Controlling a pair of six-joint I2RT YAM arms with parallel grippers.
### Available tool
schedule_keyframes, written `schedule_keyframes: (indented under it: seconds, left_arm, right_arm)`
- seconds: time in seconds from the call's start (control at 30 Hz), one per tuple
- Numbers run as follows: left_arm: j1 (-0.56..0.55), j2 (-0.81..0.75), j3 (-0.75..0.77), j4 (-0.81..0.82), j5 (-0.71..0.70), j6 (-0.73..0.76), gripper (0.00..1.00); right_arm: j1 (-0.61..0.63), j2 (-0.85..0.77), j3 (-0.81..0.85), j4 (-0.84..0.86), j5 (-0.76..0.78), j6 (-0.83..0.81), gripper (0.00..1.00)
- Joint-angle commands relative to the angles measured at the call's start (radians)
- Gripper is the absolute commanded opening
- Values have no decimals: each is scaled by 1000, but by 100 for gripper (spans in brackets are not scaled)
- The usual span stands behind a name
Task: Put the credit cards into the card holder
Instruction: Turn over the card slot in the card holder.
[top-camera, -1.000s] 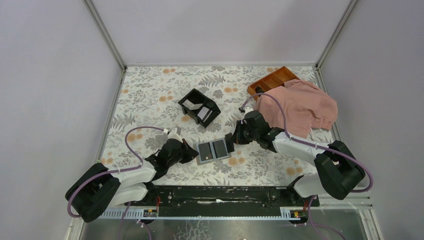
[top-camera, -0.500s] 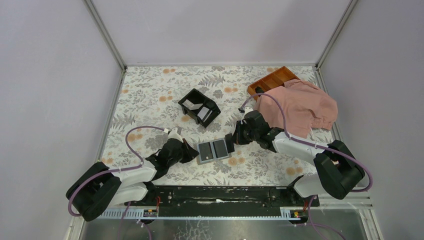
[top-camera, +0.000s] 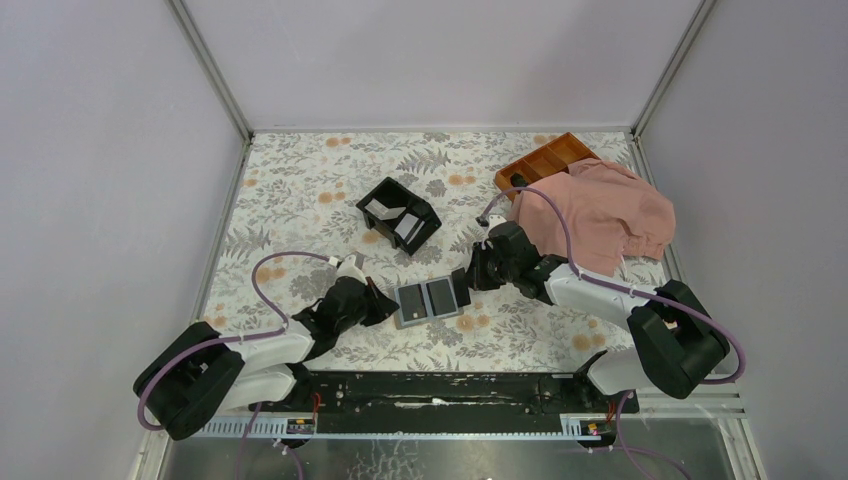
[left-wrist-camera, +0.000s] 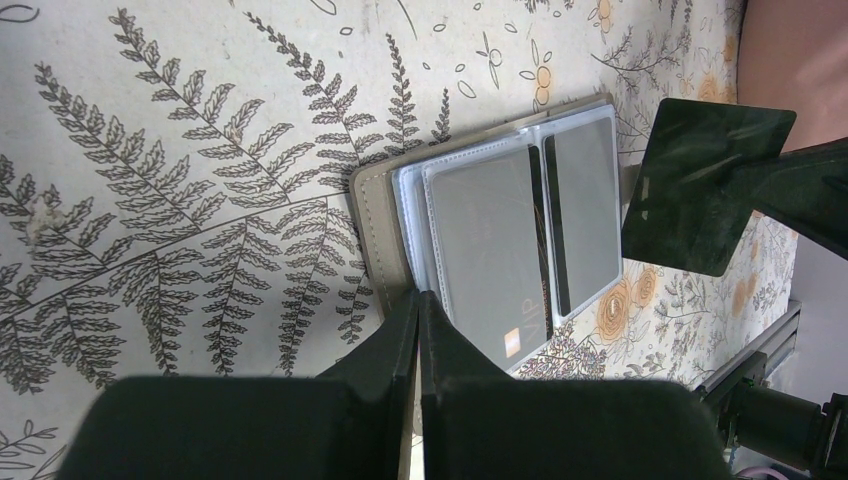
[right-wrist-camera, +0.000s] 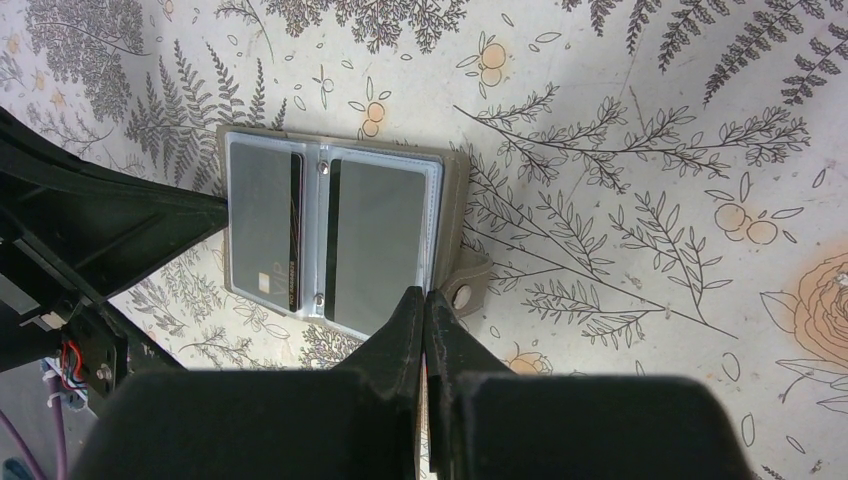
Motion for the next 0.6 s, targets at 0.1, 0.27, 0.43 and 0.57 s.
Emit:
schedule_keyframes:
  seconds: [0.1, 0.27, 0.43, 0.57]
  left_arm:
    - [-11, 28, -4, -45, -20, 12, 4]
    - [-13, 31, -8, -42, -20, 8, 3]
    - [-16, 32, -9, -37, -19, 6, 3]
    - [-18, 29, -8, -38, -21, 6, 3]
  right_arm:
    - [-7, -12, 24, 36, -23, 12, 0]
    - [-7, -32, 30, 46, -46, 32, 0]
    - [-7, -37, 34, 52, -59, 41, 0]
    - [-7, -45, 31, 61, -62, 52, 0]
